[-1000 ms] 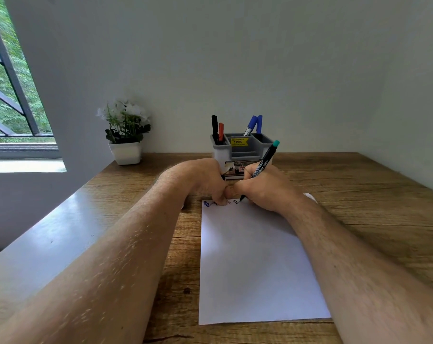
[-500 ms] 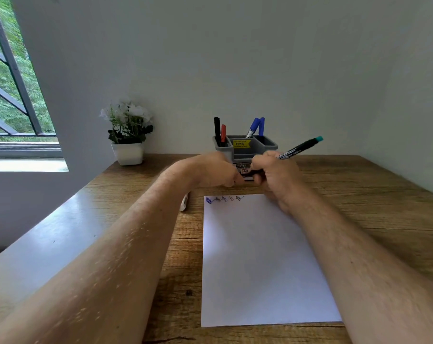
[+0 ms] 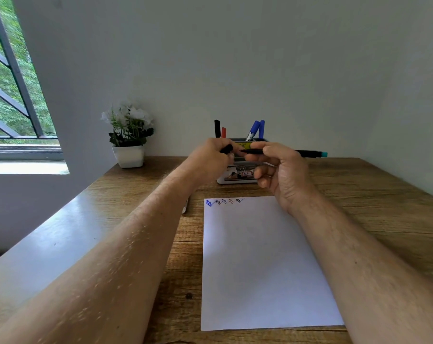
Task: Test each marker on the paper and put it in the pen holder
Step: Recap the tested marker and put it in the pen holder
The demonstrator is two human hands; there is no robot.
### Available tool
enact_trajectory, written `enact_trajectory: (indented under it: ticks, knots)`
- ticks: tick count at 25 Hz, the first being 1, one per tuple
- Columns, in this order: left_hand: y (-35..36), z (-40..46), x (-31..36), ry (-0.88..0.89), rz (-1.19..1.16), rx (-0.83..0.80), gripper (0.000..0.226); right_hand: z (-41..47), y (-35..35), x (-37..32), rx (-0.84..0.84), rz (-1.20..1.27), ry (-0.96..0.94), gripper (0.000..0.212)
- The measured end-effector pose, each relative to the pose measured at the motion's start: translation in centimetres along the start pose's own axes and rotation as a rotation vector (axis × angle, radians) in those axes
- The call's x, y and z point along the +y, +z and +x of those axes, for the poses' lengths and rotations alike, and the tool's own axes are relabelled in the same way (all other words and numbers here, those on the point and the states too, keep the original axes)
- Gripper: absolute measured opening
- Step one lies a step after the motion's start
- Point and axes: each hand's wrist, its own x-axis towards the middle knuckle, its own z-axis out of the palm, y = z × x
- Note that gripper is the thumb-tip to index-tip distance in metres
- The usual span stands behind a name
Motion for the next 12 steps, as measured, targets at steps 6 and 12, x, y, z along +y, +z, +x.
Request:
enact_trajectory:
  ticks: [6, 12]
  knots:
    - [0.32, 0.37, -0.46, 0.012, 0.077, -0.009, 0.025, -0.09, 0.05, 0.06, -0.015, -0.041, 0.001, 0.021]
    - [0.74, 0.45, -0.40, 0.057, 0.123, -0.035, 0.032, -0.05, 0.14, 0.41, -0.015, -0.138, 0.035, 0.015]
